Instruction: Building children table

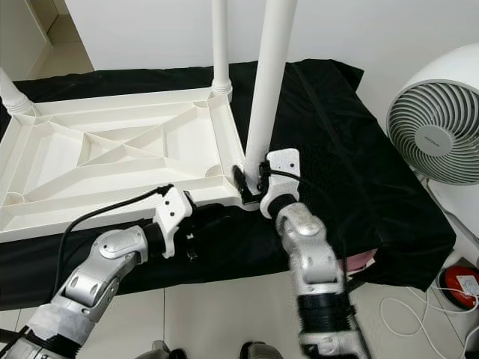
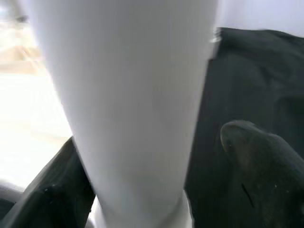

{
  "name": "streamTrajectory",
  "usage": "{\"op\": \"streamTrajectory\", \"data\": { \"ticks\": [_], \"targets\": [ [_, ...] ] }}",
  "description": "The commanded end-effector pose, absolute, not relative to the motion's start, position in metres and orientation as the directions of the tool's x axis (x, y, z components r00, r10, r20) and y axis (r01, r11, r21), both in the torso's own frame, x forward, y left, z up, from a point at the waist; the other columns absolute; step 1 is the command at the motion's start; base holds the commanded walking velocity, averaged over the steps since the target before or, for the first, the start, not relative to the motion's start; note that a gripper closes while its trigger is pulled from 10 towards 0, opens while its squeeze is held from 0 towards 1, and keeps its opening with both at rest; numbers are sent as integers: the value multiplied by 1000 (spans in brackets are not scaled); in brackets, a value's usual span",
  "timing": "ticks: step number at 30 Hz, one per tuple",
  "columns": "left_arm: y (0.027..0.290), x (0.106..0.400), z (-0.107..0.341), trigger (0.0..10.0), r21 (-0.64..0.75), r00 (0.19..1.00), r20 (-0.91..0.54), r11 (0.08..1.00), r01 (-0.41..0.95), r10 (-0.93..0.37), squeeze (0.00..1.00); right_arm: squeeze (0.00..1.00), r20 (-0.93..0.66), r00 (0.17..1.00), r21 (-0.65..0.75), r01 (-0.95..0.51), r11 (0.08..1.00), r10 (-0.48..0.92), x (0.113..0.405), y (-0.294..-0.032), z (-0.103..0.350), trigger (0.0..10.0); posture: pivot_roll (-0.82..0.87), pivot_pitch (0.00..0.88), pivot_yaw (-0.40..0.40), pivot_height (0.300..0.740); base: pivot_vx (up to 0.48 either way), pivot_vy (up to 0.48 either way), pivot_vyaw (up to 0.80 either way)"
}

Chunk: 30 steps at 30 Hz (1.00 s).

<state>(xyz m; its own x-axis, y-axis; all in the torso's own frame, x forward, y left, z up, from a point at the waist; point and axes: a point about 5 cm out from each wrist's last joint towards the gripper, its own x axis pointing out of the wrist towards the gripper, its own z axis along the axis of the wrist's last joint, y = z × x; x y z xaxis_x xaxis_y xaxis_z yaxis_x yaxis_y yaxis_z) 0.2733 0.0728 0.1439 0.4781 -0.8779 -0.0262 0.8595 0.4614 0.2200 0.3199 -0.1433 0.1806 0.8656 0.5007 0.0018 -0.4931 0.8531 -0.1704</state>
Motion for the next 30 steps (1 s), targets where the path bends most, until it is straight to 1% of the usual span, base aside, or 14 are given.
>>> {"op": "streamTrajectory", "data": {
  "ticks": [1, 3, 4, 5, 6, 8, 10, 14, 15, 16, 18, 19, 27, 30],
  "targets": [
    [73, 274, 143, 10000, 224, 464, -35, 446, 867, -885, 0, 0, -38, 820, -186, -568, 802, 572, 321, -142, 173, 10000, -149, 102, 39, 740, 0, 0, 0],
    [72, 274, 143, 10000, 227, 461, -37, 442, 868, -886, 0, 0, -67, 779, -245, -618, 747, 623, 327, -143, 172, 10000, -146, 102, 38, 740, 0, 0, 0],
    [72, 274, 143, 10000, 227, 461, -37, 442, 868, -886, 0, 0, -67, 779, -245, -618, 747, 623, 327, -143, 172, 10000, -146, 102, 38, 740, 0, 0, 0],
    [72, 274, 143, 10000, 229, 460, -37, 441, 868, -887, 0, 0, -81, 746, -258, -656, 709, 661, 329, -140, 172, 10000, -146, 102, 38, 740, 0, 0, 0],
    [72, 274, 143, 10000, 229, 460, -37, 441, 868, -887, 0, 0, -81, 746, -258, -656, 709, 661, 329, -140, 172, 10000, -146, 102, 38, 740, 0, 0, 0],
    [73, 276, 145, 10000, 232, 464, -34, 444, 865, -885, 0, 0, -104, 670, -276, -730, 626, 735, 331, -133, 170, 10000, -142, 96, 39, 740, 0, 0, 0],
    [73, 276, 145, 10000, 233, 466, -32, 447, 863, -884, 0, 0, -114, 645, -289, -749, 596, 755, 333, -131, 169, 10000, -142, 96, 39, 740, 0, 0, 0],
    [73, 277, 146, 10000, 235, 468, -30, 449, 862, -883, 0, 0, -123, 626, -296, -764, 574, 770, 335, -130, 168, 10000, -137, 91, 38, 740, 0, 0, 0],
    [73, 277, 146, 10000, 235, 470, -29, 451, 861, -882, 0, 0, -135, 600, -304, -783, 543, 789, 337, -129, 167, 10000, -137, 91, 38, 740, 0, 0, 0],
    [73, 277, 146, 10000, 238, 474, -27, 455, 858, -880, 0, 0, -162, 549, -302, -819, 489, 820, 341, -129, 164, 5490, -130, 87, 33, 740, 0, 0, 0],
    [73, 277, 146, 10000, 238, 474, -27, 455, 858, -880, 0, 0, -162, 549, -302, -819, 489, 820, 341, -129, 164, 5490, -130, 87, 33, 740, 0, 0, 0],
    [73, 277, 146, 10000, 238, 475, -26, 456, 858, -880, 0, 0, -167, 539, -304, -825, 477, 826, 342, -129, 164, 0, -130, 87, 33, 740, 0, 0, 0],
    [73, 276, 146, 10000, 236, 476, -26, 458, 857, -879, 0, 0, -199, 538, -281, -832, 479, 819, 339, -141, 152, 0, -122, 87, 26, 740, 0, 0, 0],
    [71, 275, 145, 10000, 235, 470, -26, 452, 861, -882, 0, 0, -186, 568, -272, -814, 514, 802, 336, -149, 148, 0, -123, 87, 25, 740, 0, 0, 0]
  ]
}}
